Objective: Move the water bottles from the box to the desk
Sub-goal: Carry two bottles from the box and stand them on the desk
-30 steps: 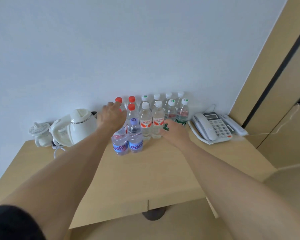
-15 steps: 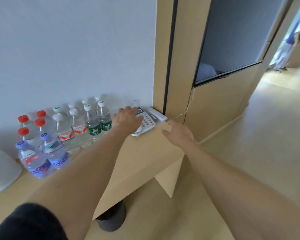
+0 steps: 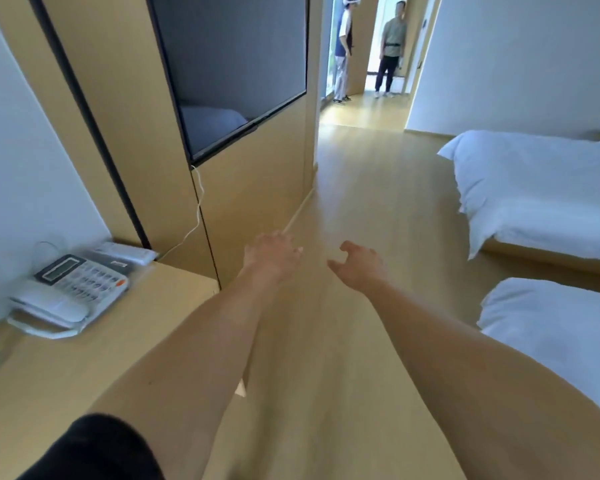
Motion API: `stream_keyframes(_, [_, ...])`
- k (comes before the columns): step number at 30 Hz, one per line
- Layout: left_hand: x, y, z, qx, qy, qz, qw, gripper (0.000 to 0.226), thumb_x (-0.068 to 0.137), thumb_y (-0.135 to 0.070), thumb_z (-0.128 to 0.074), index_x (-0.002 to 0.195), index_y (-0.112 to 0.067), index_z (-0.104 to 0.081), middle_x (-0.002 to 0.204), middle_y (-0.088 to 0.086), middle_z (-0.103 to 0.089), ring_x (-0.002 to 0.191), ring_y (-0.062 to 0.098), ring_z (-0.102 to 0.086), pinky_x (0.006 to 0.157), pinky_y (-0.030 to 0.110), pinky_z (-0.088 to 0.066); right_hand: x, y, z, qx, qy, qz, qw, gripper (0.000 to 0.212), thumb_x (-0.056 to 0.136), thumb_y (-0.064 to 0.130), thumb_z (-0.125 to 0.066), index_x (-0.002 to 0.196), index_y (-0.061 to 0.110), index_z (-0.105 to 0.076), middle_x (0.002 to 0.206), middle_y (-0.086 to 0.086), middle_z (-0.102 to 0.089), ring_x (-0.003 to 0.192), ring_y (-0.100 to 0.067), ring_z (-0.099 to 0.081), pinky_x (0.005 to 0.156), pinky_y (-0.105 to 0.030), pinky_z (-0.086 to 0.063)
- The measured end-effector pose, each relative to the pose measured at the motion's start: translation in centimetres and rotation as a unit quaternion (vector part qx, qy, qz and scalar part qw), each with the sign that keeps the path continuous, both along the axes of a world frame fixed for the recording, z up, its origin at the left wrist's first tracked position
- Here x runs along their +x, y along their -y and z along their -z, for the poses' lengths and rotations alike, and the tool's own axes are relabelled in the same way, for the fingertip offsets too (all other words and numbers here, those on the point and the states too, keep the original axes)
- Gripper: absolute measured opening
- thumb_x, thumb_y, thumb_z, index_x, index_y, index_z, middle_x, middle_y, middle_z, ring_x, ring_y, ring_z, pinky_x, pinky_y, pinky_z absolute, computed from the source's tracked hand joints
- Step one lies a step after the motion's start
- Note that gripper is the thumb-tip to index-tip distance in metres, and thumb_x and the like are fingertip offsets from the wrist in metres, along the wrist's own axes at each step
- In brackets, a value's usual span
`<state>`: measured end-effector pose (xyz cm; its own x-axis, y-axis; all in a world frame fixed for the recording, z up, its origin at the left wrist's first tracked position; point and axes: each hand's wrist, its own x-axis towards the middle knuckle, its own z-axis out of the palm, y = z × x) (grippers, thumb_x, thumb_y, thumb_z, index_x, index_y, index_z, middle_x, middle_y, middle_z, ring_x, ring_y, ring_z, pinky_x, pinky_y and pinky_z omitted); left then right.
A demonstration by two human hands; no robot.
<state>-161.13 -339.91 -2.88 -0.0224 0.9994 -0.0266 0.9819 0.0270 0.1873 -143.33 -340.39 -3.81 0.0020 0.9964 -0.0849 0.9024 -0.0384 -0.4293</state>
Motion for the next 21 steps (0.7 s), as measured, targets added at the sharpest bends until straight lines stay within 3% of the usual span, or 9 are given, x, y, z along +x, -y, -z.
stream_keyframes(7, [7.0, -8.5, 3.3, -0.037, -0.031, 0.108, 0.993, 0.049, 0.101, -0.048, -0.032, 0.143, -0.027, -0.047, 0.15, 0.004, -0.045, 0.137, 0.028, -0.043, 0.113, 0.047, -0.033, 5.9, -4.3, 1.7, -0.038, -0.009, 0.114, 0.993, 0.06, 0.094, 0.053, -0.057, 0.145, 0.024, -0.046, 0.142, -0.008, -0.056, 0.133, -0.029, -0.05, 0.106, -0.04, -0.045])
stream_keyframes(12, [9.1, -15.8, 4.1, -0.051, -0.027, 0.145, 0.988, 0.048, 0.101, -0.046, -0.04, 0.144, -0.027, -0.048, 0.15, 0.004, -0.046, 0.139, 0.028, -0.041, 0.115, 0.047, -0.026, 7.4, -9.8, 1.6, -0.056, -0.015, 0.172, 0.983, 0.06, 0.094, 0.054, -0.056, 0.147, 0.027, -0.044, 0.144, -0.007, -0.053, 0.132, -0.028, -0.051, 0.106, -0.043, -0.046])
stream_keyframes(21, [10.8, -26.4, 3.4, -0.057, -0.117, 0.202, 0.971, 0.047, 0.102, -0.041, -0.032, 0.146, -0.03, -0.044, 0.148, 0.0, -0.043, 0.135, 0.025, -0.042, 0.107, 0.042, -0.033, 8.0, -19.1, 0.5, -0.06, -0.008, 0.214, 0.975, 0.058, 0.094, 0.053, -0.055, 0.146, 0.03, -0.044, 0.143, -0.002, -0.054, 0.127, -0.026, -0.055, 0.101, -0.042, -0.048])
